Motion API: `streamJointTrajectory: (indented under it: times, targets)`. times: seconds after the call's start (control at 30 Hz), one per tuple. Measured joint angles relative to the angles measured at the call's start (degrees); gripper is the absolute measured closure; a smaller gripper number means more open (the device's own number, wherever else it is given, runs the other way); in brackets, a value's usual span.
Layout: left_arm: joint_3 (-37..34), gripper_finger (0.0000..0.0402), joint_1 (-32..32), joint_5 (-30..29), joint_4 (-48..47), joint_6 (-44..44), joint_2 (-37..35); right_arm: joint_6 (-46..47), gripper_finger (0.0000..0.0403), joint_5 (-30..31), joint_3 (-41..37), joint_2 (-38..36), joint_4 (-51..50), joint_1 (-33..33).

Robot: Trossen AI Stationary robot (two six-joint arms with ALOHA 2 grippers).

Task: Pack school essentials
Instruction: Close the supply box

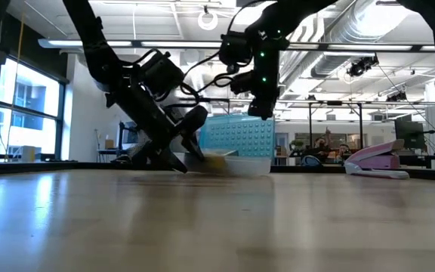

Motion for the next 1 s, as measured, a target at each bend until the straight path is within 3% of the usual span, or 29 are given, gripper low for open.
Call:
streamJointTrajectory:
  times: [0.3,0.67,1.0]
  targets:
    - [0.0,0.0177,0.2,1.7,0.1,2.6,0.0,1.0,0.0396,7.2,0.0,0.0,-0.8,5.6]
    - [0.1,0.0177,0.5,1.7,0.9,4.8,-0.2,9.1,0.0341,6.8,0.0,0.1,-3.0,10.7]
    - [0.1,0.0177,0.5,1.9,1.7,6.7,-0.2,17.9,0.0335,4.9,0.0,0.1,-3.5,14.6]
